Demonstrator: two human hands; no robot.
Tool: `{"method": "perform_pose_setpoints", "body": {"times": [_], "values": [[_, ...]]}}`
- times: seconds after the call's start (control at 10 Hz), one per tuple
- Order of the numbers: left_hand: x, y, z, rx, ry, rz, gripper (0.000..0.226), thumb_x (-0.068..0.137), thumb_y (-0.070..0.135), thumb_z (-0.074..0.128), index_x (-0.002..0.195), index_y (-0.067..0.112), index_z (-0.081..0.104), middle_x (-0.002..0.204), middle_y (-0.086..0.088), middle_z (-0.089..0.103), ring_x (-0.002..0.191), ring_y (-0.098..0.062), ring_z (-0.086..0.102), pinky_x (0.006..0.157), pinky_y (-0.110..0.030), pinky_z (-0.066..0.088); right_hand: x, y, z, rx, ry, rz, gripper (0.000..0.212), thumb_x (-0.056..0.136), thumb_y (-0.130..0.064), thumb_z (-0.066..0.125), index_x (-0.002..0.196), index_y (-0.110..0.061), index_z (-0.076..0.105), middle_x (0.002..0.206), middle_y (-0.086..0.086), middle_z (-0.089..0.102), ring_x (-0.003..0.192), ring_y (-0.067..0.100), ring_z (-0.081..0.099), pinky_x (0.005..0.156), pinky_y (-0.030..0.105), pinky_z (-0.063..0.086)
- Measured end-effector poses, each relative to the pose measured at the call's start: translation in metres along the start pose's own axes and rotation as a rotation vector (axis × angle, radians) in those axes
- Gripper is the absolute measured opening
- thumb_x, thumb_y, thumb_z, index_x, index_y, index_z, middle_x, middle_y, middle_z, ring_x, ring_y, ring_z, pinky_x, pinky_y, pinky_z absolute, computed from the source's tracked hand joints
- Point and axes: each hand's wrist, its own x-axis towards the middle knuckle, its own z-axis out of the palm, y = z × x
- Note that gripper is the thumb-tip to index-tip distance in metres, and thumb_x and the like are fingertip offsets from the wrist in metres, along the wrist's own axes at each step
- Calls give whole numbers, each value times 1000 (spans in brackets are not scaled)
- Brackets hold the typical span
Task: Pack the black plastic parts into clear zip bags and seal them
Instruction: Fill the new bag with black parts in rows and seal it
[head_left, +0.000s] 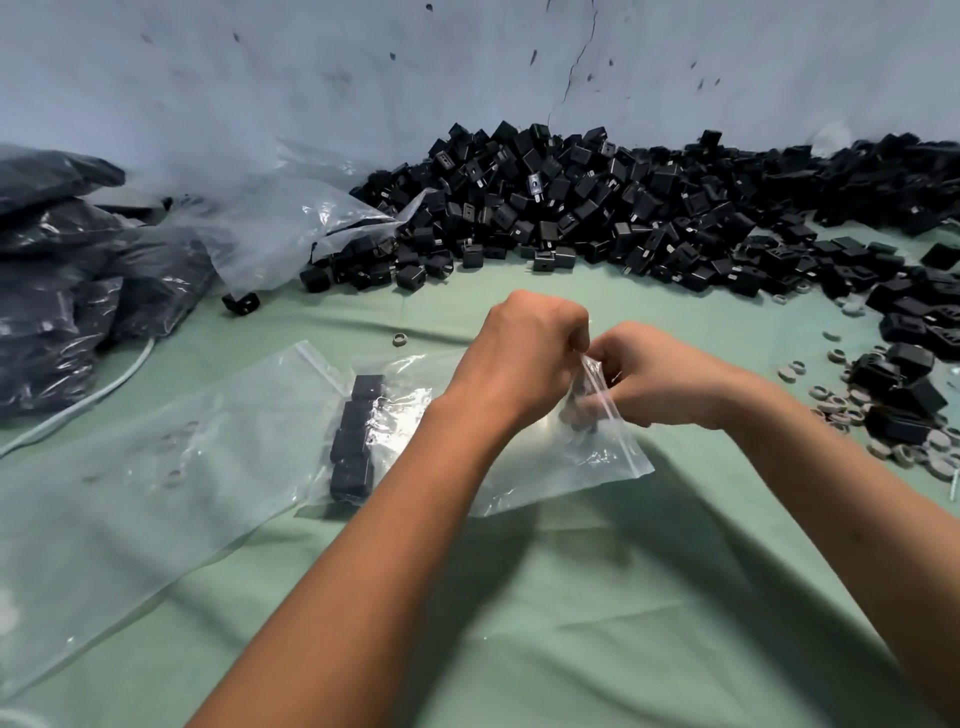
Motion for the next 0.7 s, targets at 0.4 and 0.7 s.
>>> {"method": "perform_pose_setpoints", "body": {"times": [0.4, 0.7], "values": [[2, 20, -31, 10, 88, -1, 23, 81, 5, 64, 88, 24, 76, 89, 2, 70, 88, -20, 65, 76, -31, 54, 46, -58, 60, -944, -379, 484, 43, 73, 17, 70, 87, -23, 60, 80, -22, 52, 73, -11, 53, 73, 8, 49], [-30, -72, -42, -184, 410, -266, 11, 91, 17, 72, 100, 23, 73, 81, 12, 68, 70, -3, 66, 66, -24, 57, 52, -22, 43, -534, 19, -528, 36, 90, -17, 74, 126, -16, 71, 90, -4, 74, 71, 11, 69, 71, 33, 61]]}}
